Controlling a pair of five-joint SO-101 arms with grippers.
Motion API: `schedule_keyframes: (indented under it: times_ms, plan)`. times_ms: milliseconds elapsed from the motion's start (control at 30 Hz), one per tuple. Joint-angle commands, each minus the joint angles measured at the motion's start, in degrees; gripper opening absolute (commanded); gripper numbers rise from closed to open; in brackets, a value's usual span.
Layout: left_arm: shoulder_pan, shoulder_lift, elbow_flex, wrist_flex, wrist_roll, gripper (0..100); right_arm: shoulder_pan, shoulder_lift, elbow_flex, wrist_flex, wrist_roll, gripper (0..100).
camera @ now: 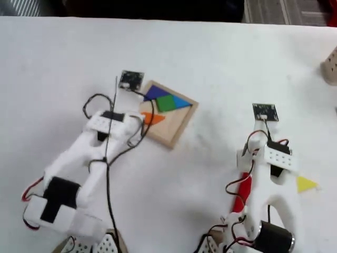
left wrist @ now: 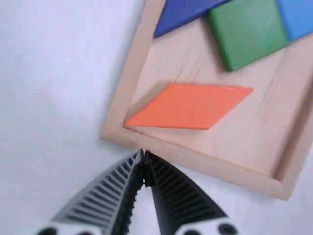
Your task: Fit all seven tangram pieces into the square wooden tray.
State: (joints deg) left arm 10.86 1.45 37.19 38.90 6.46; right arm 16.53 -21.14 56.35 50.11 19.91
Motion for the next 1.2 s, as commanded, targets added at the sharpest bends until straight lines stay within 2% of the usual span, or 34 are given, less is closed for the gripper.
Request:
schedule_keyframes:
  times_ms: [0, 167, 267, 467, 567, 667, 1000, 1167]
  plan:
    - [5.49, -9.98, 0.97, -2.20, 0.79, 2, -0.66, -1.27, -0.44, -0.92, 0.79, 1.8]
    - [12.18, -9.01, 4.48, -11.08, 0.88, 2, -0.66, -1.27, -0.44, -0.92, 0.79, 1.8]
    - [15.52, -4.00, 3.08, -13.36, 0.88, 2, -0.66, -1.27, -0.44, -0.92, 0.79, 1.8]
    - [16.31, 6.55, -3.69, -12.04, 0.88, 2, -0.66, -1.27, -0.44, -1.01, 0.88, 1.8]
    - [16.84, 6.20, -4.75, -8.26, 0.88, 2, -0.66, -1.27, -0.44, -1.01, 2.02, 1.8]
    - [20.26, 5.41, -3.87, -6.24, 0.88, 2, -0.66, -1.27, -0.44, -1.63, 2.46, 1.8]
    - [31.60, 1.71, 0.53, -6.42, 8.09, 2, -0.66, -1.27, -0.44, -1.71, 2.64, 1.8]
    - [33.54, 1.01, -0.09, -7.03, 9.67, 2, -0.66, -1.27, -0.44, -1.71, 2.64, 1.8]
